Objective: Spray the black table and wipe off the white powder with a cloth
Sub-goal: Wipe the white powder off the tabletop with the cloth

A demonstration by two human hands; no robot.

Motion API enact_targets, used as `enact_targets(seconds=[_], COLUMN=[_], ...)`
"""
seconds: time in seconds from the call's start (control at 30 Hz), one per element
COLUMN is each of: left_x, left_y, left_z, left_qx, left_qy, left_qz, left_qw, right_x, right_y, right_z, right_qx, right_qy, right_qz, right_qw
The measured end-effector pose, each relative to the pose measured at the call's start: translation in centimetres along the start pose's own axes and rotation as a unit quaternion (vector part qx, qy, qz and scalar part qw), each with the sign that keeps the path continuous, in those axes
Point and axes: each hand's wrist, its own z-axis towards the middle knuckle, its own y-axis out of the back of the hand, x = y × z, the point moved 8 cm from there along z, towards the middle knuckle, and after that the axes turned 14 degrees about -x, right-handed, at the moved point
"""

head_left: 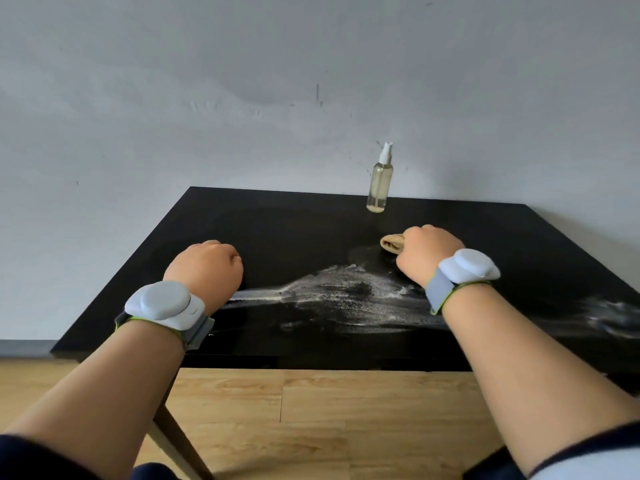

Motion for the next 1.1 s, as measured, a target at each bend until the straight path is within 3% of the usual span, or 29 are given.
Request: enact_targets(seconds=[0.4,0.57,0.7,0.9,1.1], left_x=[-0.2,-0.2,-0.2,-0.3,-0.3], left_y=[-0.1,-0.2,-0.2,0.1,0.1], left_z=[-0.4,-0.4,-0.5,-0.4,-0.5], left_qx=[0.011,0.019,0.018,0.007,0.005], left_qy=[-0.009,-0.003,0.000,-0.005,-0.005], left_qz=[0.011,0.013,0.012,0.018,0.021], left_qw=[1.000,1.000,1.000,1.000,1.000], right_x=[12.6,11.1,7.9,2.6,-1.4], right_y=[0.8,0.9,0.5,1.7,2.7], right_z=[-2.9,-3.8,-4.1,-4.9,-6.6], right_qx=[0.009,0.028,0.032,0.005,-0.039], right_qy=[0.144,0.164,0.129,0.087,0.063], right_qz=[0.059,0.213,0.256,0.190,0.023], right_qw=[0.988,0.963,0.958,0.978,0.997])
